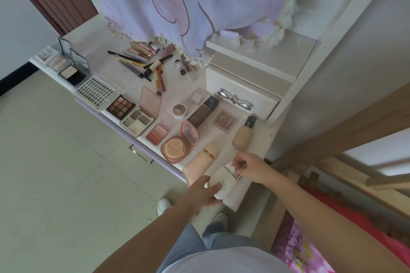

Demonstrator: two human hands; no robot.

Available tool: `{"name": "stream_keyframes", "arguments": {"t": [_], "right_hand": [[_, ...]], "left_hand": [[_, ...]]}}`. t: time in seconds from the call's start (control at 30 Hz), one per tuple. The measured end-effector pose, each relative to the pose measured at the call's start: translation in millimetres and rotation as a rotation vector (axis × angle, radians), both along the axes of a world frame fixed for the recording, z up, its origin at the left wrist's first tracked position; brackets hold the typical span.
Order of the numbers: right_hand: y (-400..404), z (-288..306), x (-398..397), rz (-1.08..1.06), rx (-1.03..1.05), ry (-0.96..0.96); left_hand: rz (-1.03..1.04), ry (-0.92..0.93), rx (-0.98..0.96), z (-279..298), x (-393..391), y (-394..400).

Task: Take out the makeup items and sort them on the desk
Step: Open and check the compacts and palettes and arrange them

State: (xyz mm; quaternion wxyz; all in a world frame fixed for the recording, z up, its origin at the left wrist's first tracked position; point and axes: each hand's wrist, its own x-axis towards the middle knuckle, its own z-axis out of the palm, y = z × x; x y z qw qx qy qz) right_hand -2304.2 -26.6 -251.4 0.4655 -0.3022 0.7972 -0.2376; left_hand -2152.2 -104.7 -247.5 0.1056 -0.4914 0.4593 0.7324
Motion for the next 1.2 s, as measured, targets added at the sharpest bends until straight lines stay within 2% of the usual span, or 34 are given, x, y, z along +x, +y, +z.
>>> {"name": "stream_keyframes", "arguments": {"t": [0.4,0.7,0.8,0.87,1.0,1.1,1.2], "right_hand": [[-7,-4,-3,0.034,0.003,0.082],[-7,-4,-4,-0.016,0.001,0.031],[-8,-2,-6,-0.015,0.007,0.054],[-7,4,-9,-0.016,0.0,0.073],[-9,12,-24,-0.148,-0.029,0.228],[-21,15,-36,-0.371,-0.043,0.277],[-42,14,-40,-0.5,0.052,0.222]], "left_hand": [[-0.281,-0.155,-0.36,-7,-8,2],[-0.274,-0.155,-0.339,-10,-9,-1],[-0.352,-0.173,-0.414,-8,-7,-3],[-0.454,-0.209,-0.536,-5,-6,-5],[-0.648,-0.302,-0.837,3,0,-9],[-0.662,-0.285,-0.922,6,4,-12],[-0.629,-0.26,-0.944,11,3,-17]]}}
